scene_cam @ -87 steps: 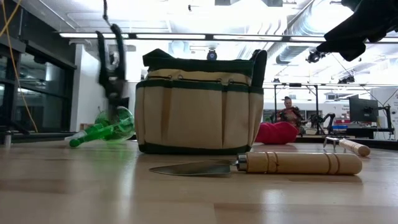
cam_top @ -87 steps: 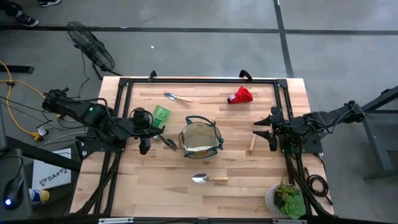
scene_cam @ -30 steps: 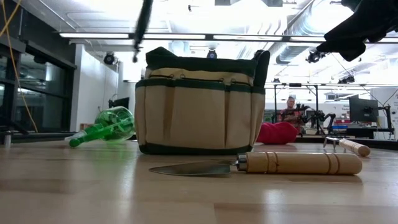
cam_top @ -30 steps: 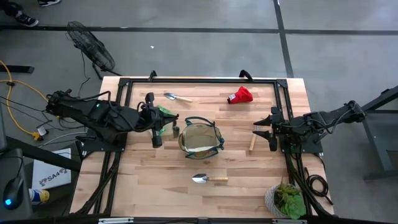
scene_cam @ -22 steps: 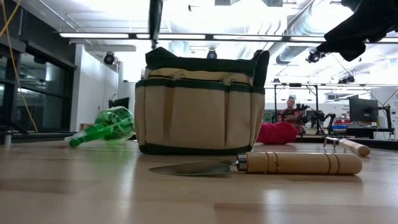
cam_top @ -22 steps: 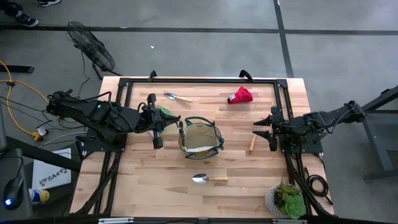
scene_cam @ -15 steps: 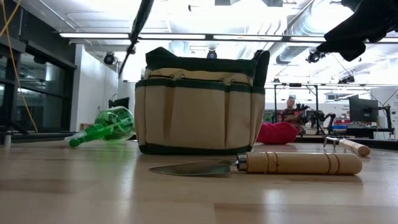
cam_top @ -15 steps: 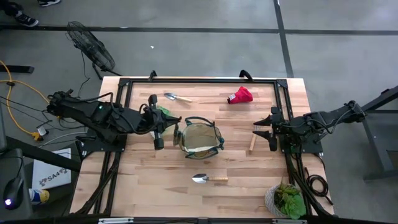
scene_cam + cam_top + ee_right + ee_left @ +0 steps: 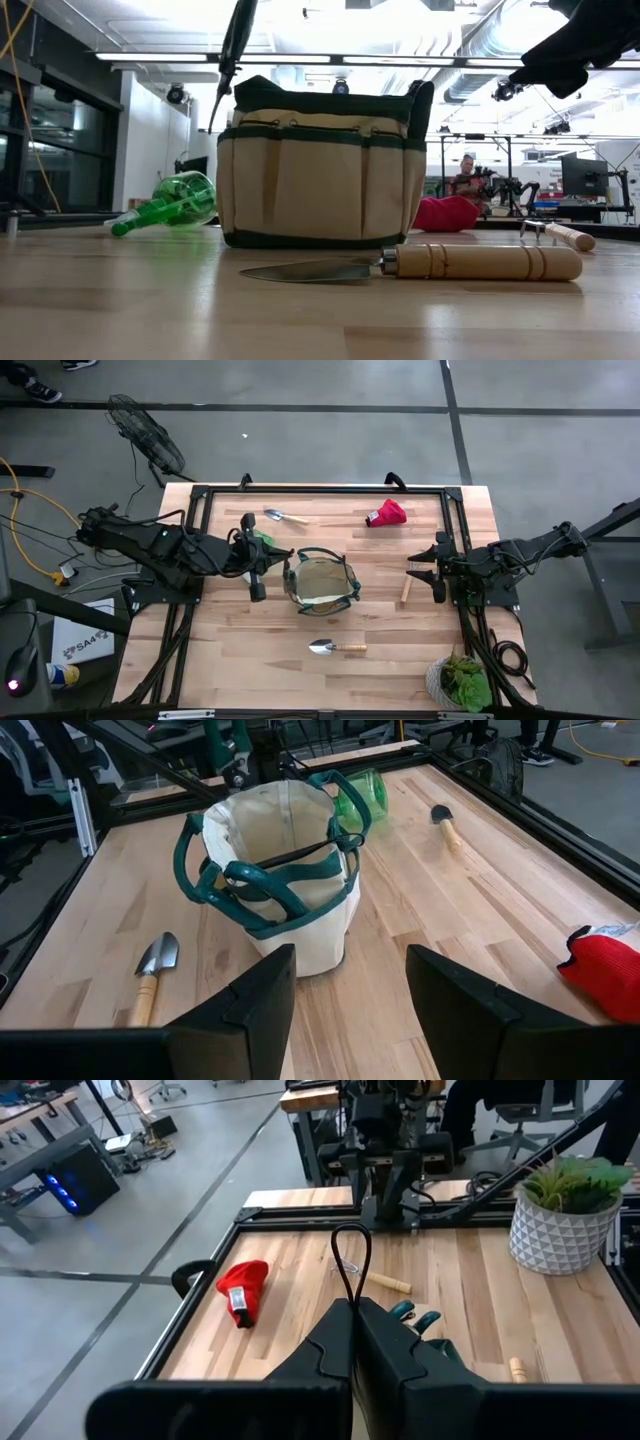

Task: Pick & Place Garden tools in Gardening bag
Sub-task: Put the green shears into the gardening bag

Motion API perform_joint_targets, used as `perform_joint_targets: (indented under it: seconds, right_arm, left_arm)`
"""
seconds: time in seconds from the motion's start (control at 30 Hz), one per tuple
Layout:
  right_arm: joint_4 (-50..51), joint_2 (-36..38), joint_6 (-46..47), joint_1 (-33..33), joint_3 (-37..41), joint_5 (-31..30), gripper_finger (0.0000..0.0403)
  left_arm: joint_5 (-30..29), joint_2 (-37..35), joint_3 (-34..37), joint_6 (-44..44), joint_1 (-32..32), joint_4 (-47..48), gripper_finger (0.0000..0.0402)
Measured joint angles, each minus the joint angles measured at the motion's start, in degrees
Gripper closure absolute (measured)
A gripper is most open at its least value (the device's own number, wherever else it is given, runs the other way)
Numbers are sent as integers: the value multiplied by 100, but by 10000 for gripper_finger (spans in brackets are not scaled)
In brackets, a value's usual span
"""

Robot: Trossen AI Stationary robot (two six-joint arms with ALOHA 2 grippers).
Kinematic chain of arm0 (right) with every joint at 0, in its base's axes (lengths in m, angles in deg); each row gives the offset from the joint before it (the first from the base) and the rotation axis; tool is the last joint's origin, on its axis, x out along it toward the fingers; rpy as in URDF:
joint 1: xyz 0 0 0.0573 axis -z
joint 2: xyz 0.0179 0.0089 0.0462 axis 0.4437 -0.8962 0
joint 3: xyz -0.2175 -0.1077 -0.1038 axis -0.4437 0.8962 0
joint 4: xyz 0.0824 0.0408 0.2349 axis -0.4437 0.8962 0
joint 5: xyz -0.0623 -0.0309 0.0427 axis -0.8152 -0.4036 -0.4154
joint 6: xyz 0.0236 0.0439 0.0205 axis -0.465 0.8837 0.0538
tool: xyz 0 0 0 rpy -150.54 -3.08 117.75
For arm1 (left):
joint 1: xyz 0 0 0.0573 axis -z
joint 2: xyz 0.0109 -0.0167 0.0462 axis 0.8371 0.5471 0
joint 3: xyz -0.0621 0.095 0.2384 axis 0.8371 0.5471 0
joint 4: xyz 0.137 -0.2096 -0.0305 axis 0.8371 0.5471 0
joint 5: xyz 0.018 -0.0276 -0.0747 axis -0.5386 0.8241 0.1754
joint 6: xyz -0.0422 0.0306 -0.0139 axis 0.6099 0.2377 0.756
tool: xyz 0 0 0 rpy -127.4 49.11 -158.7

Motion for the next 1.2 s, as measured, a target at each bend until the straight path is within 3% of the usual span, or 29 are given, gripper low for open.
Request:
perform_joint_targets:
  seconds: [1.2]
  right_arm:
    - [0,0,-2,0,0,-2,220]
  left_arm:
    - [-32,-7,249,-131,13,-232,401]
